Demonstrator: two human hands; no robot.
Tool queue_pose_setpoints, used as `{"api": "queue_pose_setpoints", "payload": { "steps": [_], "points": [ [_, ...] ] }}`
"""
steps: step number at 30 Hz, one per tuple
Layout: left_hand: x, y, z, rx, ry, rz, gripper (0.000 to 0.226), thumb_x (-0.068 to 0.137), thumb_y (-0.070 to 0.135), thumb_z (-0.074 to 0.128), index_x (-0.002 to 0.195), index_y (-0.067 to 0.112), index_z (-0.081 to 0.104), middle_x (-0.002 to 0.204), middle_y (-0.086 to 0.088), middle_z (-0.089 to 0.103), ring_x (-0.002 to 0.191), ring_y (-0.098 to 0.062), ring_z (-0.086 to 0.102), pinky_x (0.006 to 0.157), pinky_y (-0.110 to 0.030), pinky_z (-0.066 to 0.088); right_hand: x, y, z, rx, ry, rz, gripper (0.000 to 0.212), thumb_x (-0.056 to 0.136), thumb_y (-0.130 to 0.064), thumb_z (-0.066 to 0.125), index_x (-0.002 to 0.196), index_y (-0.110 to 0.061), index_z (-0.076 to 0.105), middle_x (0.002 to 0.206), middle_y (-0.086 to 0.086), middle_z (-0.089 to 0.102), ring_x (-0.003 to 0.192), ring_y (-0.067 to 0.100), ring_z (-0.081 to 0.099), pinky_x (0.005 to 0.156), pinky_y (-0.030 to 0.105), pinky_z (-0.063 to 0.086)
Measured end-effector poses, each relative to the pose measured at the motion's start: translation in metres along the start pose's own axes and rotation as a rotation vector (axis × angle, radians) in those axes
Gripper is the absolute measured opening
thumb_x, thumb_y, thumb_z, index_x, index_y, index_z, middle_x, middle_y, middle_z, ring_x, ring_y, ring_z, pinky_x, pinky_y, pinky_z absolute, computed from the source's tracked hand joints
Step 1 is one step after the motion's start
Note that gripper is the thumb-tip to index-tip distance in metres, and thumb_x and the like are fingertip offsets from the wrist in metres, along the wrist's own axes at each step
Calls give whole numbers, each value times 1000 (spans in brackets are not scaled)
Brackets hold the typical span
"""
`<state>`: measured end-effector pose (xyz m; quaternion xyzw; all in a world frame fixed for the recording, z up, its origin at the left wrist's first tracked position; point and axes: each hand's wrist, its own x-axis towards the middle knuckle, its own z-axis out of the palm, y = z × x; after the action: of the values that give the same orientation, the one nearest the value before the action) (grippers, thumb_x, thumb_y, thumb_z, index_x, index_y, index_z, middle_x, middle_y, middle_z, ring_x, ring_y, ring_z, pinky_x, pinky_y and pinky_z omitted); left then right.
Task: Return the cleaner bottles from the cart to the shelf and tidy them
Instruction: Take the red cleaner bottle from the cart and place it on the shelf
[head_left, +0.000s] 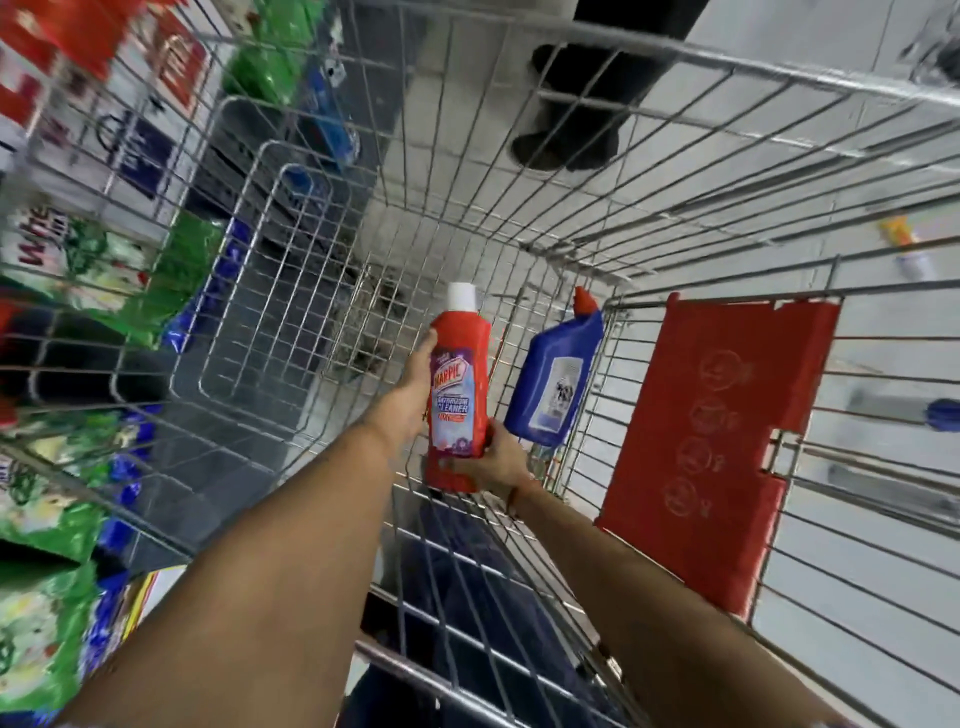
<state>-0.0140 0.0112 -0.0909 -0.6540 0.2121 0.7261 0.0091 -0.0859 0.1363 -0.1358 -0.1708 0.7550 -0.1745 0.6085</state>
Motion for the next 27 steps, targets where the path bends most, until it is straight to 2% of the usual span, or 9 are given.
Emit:
{"api": "queue_pose_setpoints", "payload": {
  "steps": [2, 6, 9, 12, 15, 19, 23, 25, 27],
  "points": [
    [-11, 4, -4, 8, 0, -11, 64, 80, 73, 33, 74, 20, 68, 82, -12, 73, 79, -24, 63, 83, -36, 48, -5, -7, -6, 24, -55, -5, 72, 55, -22, 86, 117, -18, 49, 116, 5, 64, 104, 23, 62, 93, 41, 53],
    [-39, 18, -11, 12, 29, 44, 63, 90, 61, 23, 101, 10, 58, 93, -9, 56, 85, -20, 51, 90, -37, 35, -21, -24, -19, 121, -188, -46, 71, 61, -13, 83, 121, -14, 46, 113, 6, 63, 101, 24, 63, 92, 45, 53],
    [-63, 32, -22, -89, 70, 95, 69, 90, 60, 28, 120, 2, 49, 105, -13, 59, 97, -26, 54, 85, -36, 40, -41, -43, -26, 216, -251, -101, 65, 63, -7, 81, 119, -17, 48, 112, 4, 65, 103, 26, 64, 91, 44, 53],
    [-90, 44, -31, -152, 83, 209, 66, 91, 55, 30, 128, 3, 46, 129, -18, 53, 109, -29, 52, 95, -38, 38, -65, -67, -30, 244, -274, -198, 56, 67, -3, 77, 114, -20, 52, 107, 1, 68, 96, 17, 67, 79, 29, 57],
    [-121, 54, -40, -206, 50, 325, 59, 93, 51, 32, 126, 4, 48, 116, -14, 59, 97, -25, 53, 82, -35, 41, -96, -94, -33, 241, -297, -292, 50, 69, -1, 75, 107, -27, 55, 100, -6, 69, 85, 7, 68, 69, 19, 56],
    [-170, 55, -63, -279, -65, 425, 44, 94, 46, 31, 91, 13, 61, 78, -4, 69, 72, -18, 62, 64, -25, 51, -138, -128, -21, 174, -333, -442, 51, 67, 0, 76, 109, -24, 58, 98, -6, 73, 89, 12, 69, 73, 25, 57],
    [-219, 49, -101, -471, -87, 570, 56, 97, 38, 29, 71, 15, 73, 59, 1, 74, 59, -15, 69, 51, -22, 56, -176, -159, 1, 106, -368, -568, 56, 58, -5, 79, 109, -15, 57, 97, 0, 73, 86, 16, 69, 75, 31, 58],
    [-241, 37, -125, -544, -43, 652, 50, 97, 37, 27, 81, 18, 69, 62, 5, 75, 65, -14, 70, 53, -20, 56, -190, -176, 7, 47, -388, -633, 48, 58, -1, 76, 99, -20, 60, 87, -5, 74, 80, 13, 68, 71, 29, 58],
    [-267, 22, -143, -621, -8, 762, 46, 98, 39, 22, 99, 18, 63, 78, 6, 77, 74, -11, 70, 66, -23, 57, -204, -193, 15, -43, -433, -719, 46, 63, 9, 74, 94, -23, 64, 82, -8, 75, 79, 9, 68, 71, 27, 57]
  ]
}}
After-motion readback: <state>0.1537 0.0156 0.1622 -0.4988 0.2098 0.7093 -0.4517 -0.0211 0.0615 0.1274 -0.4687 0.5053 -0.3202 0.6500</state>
